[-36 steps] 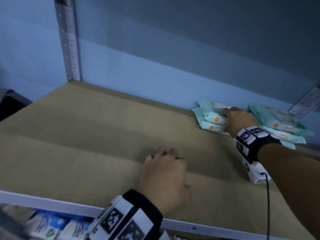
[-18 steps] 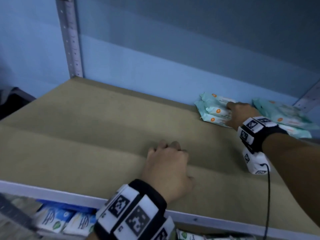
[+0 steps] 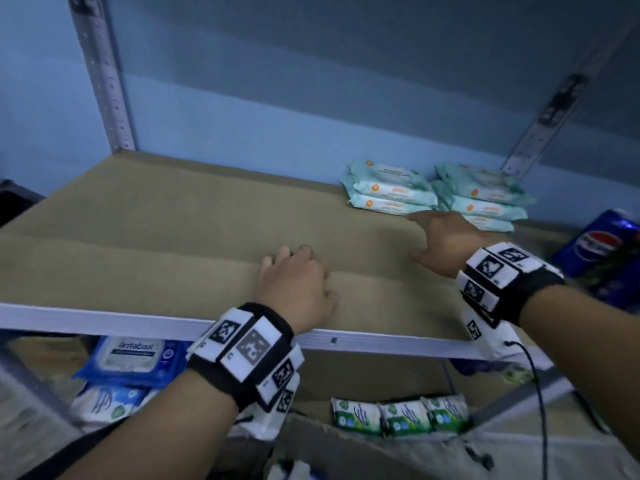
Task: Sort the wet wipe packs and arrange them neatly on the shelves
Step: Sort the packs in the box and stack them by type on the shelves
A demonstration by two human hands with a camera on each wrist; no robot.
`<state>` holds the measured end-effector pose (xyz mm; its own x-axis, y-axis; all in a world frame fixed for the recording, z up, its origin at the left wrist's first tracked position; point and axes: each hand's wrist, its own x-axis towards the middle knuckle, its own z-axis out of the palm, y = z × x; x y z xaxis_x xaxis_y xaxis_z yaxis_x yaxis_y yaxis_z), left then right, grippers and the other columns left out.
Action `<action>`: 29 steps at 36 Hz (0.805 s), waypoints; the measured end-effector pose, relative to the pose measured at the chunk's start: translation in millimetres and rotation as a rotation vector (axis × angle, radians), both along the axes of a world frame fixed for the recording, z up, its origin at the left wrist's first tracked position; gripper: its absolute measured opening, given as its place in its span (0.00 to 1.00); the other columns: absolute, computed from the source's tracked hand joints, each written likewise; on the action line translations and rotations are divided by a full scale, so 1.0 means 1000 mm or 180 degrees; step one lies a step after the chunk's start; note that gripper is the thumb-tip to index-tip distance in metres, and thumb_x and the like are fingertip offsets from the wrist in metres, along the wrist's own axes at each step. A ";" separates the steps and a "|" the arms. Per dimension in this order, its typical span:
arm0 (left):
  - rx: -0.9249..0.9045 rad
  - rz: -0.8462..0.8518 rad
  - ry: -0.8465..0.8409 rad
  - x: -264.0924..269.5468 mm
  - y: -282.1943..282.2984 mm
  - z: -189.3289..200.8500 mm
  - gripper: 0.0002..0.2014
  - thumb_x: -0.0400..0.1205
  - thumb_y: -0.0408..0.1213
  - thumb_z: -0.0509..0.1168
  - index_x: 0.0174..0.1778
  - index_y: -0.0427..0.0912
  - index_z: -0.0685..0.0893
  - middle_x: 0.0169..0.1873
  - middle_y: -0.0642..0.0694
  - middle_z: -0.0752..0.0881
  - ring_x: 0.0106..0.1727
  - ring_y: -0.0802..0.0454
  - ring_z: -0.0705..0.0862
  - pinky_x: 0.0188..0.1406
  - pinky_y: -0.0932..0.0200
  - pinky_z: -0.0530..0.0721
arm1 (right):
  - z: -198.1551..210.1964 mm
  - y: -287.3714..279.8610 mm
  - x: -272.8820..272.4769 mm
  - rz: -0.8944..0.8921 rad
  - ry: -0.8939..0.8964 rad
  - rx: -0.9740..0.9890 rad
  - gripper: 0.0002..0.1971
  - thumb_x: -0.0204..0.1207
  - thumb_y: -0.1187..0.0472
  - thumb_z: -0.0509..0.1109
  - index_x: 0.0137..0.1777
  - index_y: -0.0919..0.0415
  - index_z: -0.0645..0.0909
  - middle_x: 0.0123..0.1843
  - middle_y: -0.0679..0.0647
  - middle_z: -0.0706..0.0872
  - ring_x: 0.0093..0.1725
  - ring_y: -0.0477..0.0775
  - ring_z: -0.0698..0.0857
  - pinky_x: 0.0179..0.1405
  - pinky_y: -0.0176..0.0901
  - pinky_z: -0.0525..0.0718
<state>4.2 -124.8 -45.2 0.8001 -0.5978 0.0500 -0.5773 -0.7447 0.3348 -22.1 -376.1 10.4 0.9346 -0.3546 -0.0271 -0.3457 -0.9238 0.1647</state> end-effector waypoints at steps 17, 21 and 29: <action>-0.1289 -0.1309 -0.0280 -0.099 -0.033 -0.018 0.06 0.80 0.41 0.68 0.51 0.52 0.88 0.44 0.59 0.82 0.41 0.61 0.76 0.45 0.58 0.79 | -0.060 -0.030 -0.218 -0.0058 -0.1034 0.0646 0.11 0.69 0.59 0.76 0.49 0.55 0.79 0.43 0.51 0.81 0.43 0.61 0.83 0.39 0.54 0.83; -0.0736 -0.1513 0.0032 -0.112 -0.046 -0.042 0.06 0.80 0.43 0.68 0.50 0.55 0.88 0.42 0.62 0.82 0.41 0.64 0.79 0.47 0.57 0.82 | -0.088 -0.048 -0.246 -0.0434 -0.0580 0.0848 0.11 0.72 0.55 0.73 0.51 0.50 0.76 0.46 0.48 0.80 0.45 0.57 0.82 0.42 0.54 0.84; 0.0312 -0.1408 0.0805 -0.113 -0.079 -0.104 0.13 0.80 0.46 0.70 0.59 0.51 0.86 0.55 0.55 0.87 0.55 0.57 0.84 0.54 0.62 0.80 | -0.162 -0.080 -0.259 -0.0827 0.0319 0.1100 0.15 0.75 0.49 0.70 0.60 0.51 0.78 0.53 0.52 0.87 0.51 0.58 0.84 0.48 0.53 0.85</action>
<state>-109.3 -204.3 -149.4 0.4497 -0.8737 -0.1855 -0.7540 -0.4827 0.4455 -281.2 -456.6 -151.8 0.8023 -0.5316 -0.2714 -0.5718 -0.8150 -0.0941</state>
